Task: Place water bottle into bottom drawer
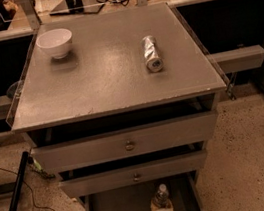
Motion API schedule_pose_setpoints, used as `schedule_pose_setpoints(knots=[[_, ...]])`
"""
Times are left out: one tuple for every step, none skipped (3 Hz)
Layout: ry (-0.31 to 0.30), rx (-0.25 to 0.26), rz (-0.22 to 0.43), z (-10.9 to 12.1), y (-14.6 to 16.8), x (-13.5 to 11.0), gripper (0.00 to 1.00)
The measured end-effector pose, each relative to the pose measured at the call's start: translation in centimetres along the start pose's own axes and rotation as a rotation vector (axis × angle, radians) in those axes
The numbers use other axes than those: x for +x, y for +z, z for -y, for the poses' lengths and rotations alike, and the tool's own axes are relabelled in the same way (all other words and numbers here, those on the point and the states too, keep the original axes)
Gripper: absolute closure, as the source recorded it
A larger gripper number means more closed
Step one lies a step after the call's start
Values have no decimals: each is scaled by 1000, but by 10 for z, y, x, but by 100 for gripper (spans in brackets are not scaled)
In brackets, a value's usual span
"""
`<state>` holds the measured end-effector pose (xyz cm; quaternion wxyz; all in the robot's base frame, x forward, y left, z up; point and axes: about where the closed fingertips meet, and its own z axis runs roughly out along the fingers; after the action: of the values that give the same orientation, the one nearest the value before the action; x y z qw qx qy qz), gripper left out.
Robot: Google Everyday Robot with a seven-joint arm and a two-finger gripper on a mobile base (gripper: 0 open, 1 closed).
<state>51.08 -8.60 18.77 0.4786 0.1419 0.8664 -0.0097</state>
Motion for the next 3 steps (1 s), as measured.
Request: schedule_pose_setpoints(knots=[[21,18,-11,10,-7,4,100],[44,35,-30,17,-15,16,100],[54,31,-42,19,-17,22,100]])
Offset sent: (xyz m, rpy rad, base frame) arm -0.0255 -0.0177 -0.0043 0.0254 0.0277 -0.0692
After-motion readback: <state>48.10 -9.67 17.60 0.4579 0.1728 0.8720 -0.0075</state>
